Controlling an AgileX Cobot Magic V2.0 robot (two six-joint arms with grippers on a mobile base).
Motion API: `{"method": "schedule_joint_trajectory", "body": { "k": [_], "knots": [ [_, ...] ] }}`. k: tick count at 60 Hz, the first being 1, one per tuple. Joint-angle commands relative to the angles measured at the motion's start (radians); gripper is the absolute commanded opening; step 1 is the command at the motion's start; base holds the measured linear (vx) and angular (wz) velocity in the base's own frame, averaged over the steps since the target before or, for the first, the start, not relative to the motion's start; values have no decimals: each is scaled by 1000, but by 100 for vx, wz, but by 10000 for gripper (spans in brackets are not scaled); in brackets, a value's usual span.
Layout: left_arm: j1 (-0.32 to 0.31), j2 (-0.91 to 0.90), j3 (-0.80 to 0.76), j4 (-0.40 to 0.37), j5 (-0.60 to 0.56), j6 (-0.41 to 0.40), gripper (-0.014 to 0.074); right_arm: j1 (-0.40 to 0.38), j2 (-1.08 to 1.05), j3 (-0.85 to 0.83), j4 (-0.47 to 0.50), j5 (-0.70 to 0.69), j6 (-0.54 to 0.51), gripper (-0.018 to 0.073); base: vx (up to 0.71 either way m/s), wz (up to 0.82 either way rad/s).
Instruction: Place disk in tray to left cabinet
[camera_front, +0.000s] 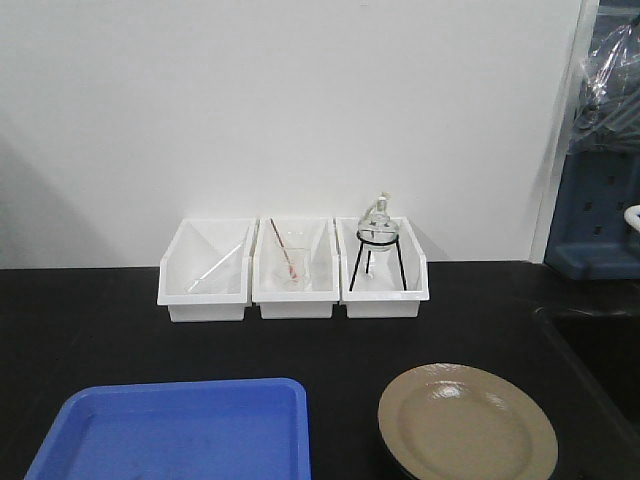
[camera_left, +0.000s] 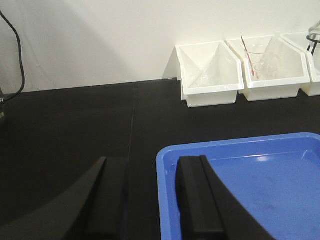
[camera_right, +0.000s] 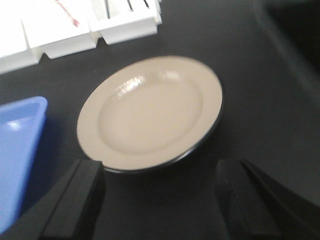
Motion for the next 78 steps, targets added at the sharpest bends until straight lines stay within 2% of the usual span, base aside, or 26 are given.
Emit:
{"method": "schedule_joint_trajectory", "body": {
  "k": [1,6,10,17,22,28,35,43,56,59,73,78],
  "knots": [
    [-6,2,-36,-11,-62,0,391,-7,30,-36,156,-52,101,534,0,0],
    [-6,2,-36,-11,-55,0,391,-40,85,-36,273,-63,160,534,0,0],
    [-6,2,-36,-11,-54,0,391,-99,147,-36,342,-77,166,534,0,0],
    [-6,2,-36,-11,-55,0,391,-205,279,-48,379,-74,165,533,0,0],
    [-6,2,-36,-11,-55,0,391,-243,380,-109,382,-22,150,533,0,0],
    [-6,2,-36,-11,-54,0,391,-245,509,-237,385,69,45,526,0,0],
    [-6,2,-36,-11,-54,0,391,-245,636,-372,412,95,-62,515,0,0],
    [-6,2,-36,-11,-53,0,391,-246,761,-466,528,93,-146,495,0,0],
    [-6,2,-36,-11,-53,0,391,-246,897,-533,773,134,-405,473,0,0],
    [-6,2,-36,-11,-53,0,391,-246,916,-541,858,134,-479,473,0,0],
    [-6,2,-36,-11,-47,0,391,-246,974,-558,1211,168,-908,473,0,0],
    [-6,2,-36,-11,-47,0,391,-246,995,-558,1383,200,-1074,466,0,0]
  ]
}}
